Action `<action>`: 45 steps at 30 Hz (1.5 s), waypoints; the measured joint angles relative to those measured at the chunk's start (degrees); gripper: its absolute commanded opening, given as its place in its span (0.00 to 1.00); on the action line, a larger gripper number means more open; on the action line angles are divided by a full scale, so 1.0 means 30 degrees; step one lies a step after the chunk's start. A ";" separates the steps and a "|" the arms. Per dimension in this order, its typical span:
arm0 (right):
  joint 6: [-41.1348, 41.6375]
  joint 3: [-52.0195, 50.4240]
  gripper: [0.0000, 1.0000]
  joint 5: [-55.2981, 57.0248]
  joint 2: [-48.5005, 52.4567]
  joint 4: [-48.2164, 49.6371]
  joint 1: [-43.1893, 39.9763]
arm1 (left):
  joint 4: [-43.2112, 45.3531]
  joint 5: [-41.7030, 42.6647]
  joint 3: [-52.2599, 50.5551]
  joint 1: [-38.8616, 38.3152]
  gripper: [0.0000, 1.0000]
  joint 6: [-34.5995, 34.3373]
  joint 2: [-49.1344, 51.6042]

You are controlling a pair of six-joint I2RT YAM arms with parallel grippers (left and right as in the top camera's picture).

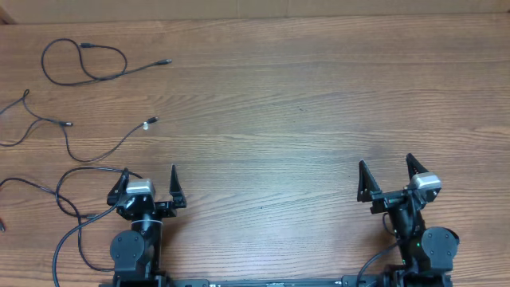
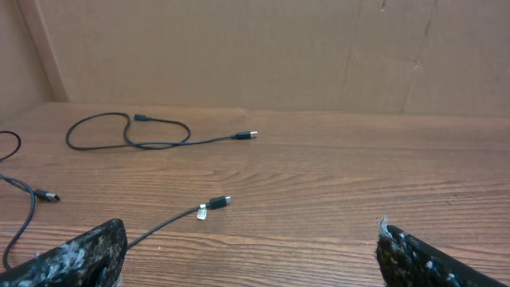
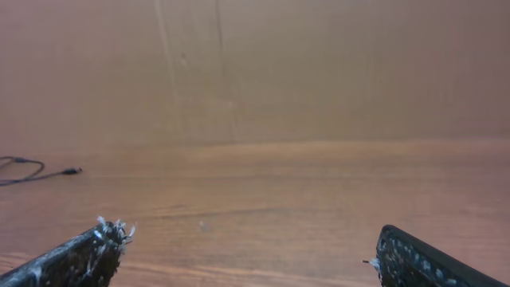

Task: Untangle cables

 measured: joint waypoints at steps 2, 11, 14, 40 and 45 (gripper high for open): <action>0.0029 -0.0415 1.00 0.0015 0.0000 0.0138 0.0000 | -0.0007 0.0000 0.0000 0.0000 1.00 0.0000 0.0000; 0.0146 -0.0503 1.00 0.0015 0.0000 0.0211 0.0000 | 0.0000 0.0000 0.0000 0.0000 1.00 0.0000 0.0000; 0.0168 -0.0503 1.00 0.0022 0.0000 0.0219 0.0000 | 0.0000 0.0000 0.0000 0.0000 1.00 0.0000 0.0000; -0.1297 -0.0503 1.00 0.0823 0.0000 0.0102 0.0000 | 0.0000 0.0000 0.0000 0.0000 1.00 0.0000 0.0000; -0.1297 -0.0503 1.00 0.0823 0.0000 0.0117 0.0000 | 0.0000 0.0000 0.0000 0.0000 1.00 0.0000 0.0000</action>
